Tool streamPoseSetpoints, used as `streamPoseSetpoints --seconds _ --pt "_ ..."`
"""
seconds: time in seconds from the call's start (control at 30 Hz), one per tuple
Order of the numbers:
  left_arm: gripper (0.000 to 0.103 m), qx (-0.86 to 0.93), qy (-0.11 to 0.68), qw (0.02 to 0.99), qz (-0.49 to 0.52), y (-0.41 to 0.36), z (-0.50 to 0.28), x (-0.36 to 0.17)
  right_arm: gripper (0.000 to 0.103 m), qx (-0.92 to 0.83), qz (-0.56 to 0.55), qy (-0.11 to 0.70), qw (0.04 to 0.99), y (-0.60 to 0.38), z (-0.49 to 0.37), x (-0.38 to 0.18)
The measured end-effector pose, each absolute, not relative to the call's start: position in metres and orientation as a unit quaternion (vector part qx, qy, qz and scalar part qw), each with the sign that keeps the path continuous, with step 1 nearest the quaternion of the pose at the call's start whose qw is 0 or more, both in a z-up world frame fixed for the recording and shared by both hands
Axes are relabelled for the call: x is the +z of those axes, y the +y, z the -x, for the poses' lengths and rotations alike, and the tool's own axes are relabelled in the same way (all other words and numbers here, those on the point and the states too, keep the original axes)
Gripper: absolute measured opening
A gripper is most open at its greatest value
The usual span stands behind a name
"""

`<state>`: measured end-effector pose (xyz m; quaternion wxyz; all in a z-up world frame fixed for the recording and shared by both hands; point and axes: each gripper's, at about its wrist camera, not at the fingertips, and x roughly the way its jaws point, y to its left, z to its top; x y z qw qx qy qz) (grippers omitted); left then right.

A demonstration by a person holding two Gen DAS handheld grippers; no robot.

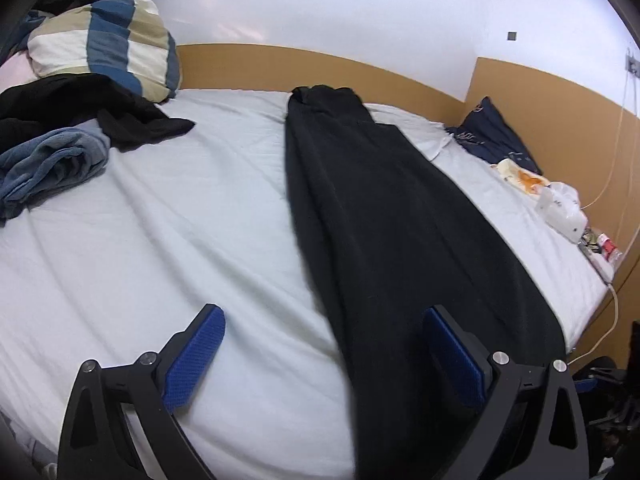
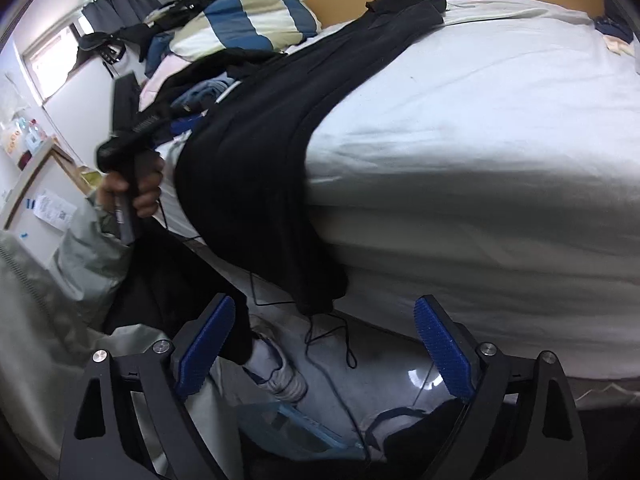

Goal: Fold clothes
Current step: 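Grasp the sweatpants hem end with the right gripper and lift it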

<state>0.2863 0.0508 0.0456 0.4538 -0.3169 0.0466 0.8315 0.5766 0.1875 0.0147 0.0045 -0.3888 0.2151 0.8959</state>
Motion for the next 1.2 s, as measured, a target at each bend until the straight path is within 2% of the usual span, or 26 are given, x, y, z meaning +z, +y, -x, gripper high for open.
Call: streamPoseSetpoints --seconds 0.23,0.37,0.47,0.53,0.57,0.6,1.03,1.2 --pt "0.100 0.817 0.041 0.484 0.309 0.061 -0.292 0.050 0.072 0.879 0.420 0.217 -0.059 0.162 -0.514 -0.025" --pt "0.100 0.822 0.032 0.477 0.309 0.043 -0.287 0.046 0.067 0.875 0.421 0.229 -0.070 0.156 -0.497 -0.038" --pt "0.100 0.821 0.023 0.477 0.314 0.028 -0.282 0.041 0.065 0.873 0.400 0.267 -0.083 0.158 -0.489 -0.040" --pt "0.100 0.817 0.014 0.481 0.317 0.019 -0.280 0.039 0.043 0.868 0.399 0.277 -0.100 0.153 -0.487 -0.039" --pt "0.100 0.816 0.009 0.483 0.316 0.015 -0.281 0.039 0.020 0.866 0.398 0.283 -0.109 0.150 -0.487 -0.037" --pt "0.100 0.816 0.006 0.485 0.314 0.013 -0.281 0.040 0.009 0.867 0.393 0.282 -0.118 0.146 -0.489 -0.032" --pt "0.100 0.810 0.001 0.512 0.286 0.023 -0.296 0.056 0.008 0.912 0.339 0.155 -0.168 0.113 -0.503 0.092" --pt "0.100 0.830 -0.002 0.502 0.241 -0.001 -0.302 0.062 0.008 0.925 0.296 0.153 -0.181 0.134 -0.485 0.146"
